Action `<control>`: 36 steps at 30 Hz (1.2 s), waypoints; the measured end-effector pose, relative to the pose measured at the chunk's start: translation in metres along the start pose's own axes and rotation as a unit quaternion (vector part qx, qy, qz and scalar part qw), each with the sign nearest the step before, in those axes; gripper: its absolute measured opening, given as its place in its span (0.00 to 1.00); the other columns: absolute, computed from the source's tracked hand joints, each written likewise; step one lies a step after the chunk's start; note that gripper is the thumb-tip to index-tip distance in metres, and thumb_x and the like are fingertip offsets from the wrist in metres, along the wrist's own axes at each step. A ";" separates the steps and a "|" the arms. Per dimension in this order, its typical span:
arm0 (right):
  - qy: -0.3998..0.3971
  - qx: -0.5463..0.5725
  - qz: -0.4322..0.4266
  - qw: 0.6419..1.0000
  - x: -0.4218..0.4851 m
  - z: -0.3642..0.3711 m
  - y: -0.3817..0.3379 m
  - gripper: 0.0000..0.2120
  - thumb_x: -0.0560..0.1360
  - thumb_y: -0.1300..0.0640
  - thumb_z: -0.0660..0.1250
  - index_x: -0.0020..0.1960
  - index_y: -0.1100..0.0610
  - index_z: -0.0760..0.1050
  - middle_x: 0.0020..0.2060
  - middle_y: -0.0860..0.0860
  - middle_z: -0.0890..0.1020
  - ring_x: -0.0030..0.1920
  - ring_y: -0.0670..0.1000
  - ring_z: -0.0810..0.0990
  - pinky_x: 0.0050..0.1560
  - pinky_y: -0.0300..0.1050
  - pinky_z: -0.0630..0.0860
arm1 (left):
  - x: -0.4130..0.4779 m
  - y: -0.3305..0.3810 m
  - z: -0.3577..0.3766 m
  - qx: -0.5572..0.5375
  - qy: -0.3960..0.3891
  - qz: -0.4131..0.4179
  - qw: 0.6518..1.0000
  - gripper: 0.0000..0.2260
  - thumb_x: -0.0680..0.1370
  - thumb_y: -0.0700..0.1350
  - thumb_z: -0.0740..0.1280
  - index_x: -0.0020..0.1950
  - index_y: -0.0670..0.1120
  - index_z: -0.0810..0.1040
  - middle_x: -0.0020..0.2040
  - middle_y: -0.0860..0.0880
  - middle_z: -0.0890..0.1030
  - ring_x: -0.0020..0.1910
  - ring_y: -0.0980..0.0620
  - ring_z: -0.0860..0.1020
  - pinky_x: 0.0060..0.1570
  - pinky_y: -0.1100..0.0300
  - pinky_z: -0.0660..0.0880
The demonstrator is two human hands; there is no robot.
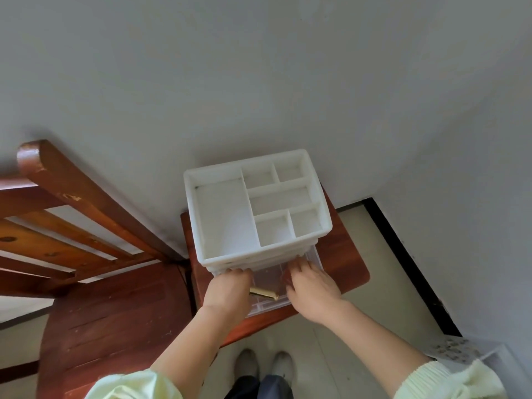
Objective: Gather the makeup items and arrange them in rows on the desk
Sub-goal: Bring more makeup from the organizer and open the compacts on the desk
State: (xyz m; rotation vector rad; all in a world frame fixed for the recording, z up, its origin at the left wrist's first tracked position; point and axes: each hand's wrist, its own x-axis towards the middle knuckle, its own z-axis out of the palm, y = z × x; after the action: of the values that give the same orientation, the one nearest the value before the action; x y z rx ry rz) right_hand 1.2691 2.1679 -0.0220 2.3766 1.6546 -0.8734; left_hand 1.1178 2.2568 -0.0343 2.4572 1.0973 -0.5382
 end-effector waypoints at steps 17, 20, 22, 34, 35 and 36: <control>0.008 -0.048 0.104 0.993 0.024 0.002 -0.019 0.29 0.73 0.47 0.68 0.65 0.63 0.64 0.60 0.59 0.69 0.59 0.56 0.72 0.56 0.44 0.72 | -0.033 -0.009 0.018 -0.148 0.186 0.045 0.970 0.06 0.69 0.48 0.57 0.43 0.48 0.65 0.42 0.52 0.68 0.41 0.49 0.66 0.40 0.57 0.60; 0.016 -0.030 0.098 0.995 0.021 0.001 -0.018 0.26 0.74 0.48 0.68 0.65 0.61 0.67 0.61 0.58 0.69 0.61 0.55 0.69 0.59 0.46 0.70 | -0.041 -0.013 0.022 -0.148 0.181 0.050 0.971 0.11 0.69 0.56 0.56 0.42 0.49 0.66 0.39 0.54 0.68 0.38 0.51 0.66 0.38 0.58 0.62; 0.019 -0.032 0.091 0.995 0.020 0.000 -0.016 0.25 0.73 0.50 0.70 0.65 0.61 0.68 0.60 0.57 0.70 0.61 0.55 0.70 0.60 0.46 0.70 | -0.045 -0.018 0.028 -0.134 0.181 0.047 0.973 0.14 0.70 0.59 0.58 0.42 0.49 0.68 0.39 0.55 0.69 0.39 0.52 0.68 0.39 0.58 0.64; 0.130 0.204 -0.001 0.970 -0.025 -0.018 0.004 0.07 0.77 0.56 0.68 0.53 0.55 0.76 0.47 0.46 0.82 0.47 0.48 0.79 0.43 0.38 0.74 | -0.062 -0.016 0.024 -0.069 0.109 0.011 0.992 0.07 0.77 0.47 0.65 0.54 0.50 0.79 0.47 0.53 0.76 0.49 0.49 0.76 0.42 0.59 0.63; 0.130 0.246 0.009 0.960 -0.033 -0.021 0.007 0.06 0.75 0.56 0.70 0.51 0.55 0.76 0.44 0.46 0.81 0.45 0.46 0.78 0.40 0.36 0.72 | -0.064 -0.014 0.023 -0.067 0.098 0.005 0.993 0.07 0.77 0.46 0.64 0.53 0.51 0.79 0.47 0.53 0.76 0.49 0.49 0.76 0.42 0.59 0.65; 0.120 0.276 0.017 0.953 -0.041 -0.024 0.011 0.06 0.74 0.55 0.71 0.49 0.54 0.77 0.43 0.46 0.81 0.43 0.46 0.78 0.39 0.36 0.72 | -0.065 -0.013 0.021 -0.071 0.089 0.000 0.994 0.07 0.77 0.46 0.64 0.53 0.51 0.78 0.47 0.53 0.77 0.48 0.49 0.77 0.41 0.58 0.67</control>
State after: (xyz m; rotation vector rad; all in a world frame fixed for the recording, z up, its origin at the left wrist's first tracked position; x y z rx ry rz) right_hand 1.2784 2.1399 0.0160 2.9719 1.6004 -1.2179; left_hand 1.0633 2.2146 -0.0225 2.4158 1.1612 -0.2362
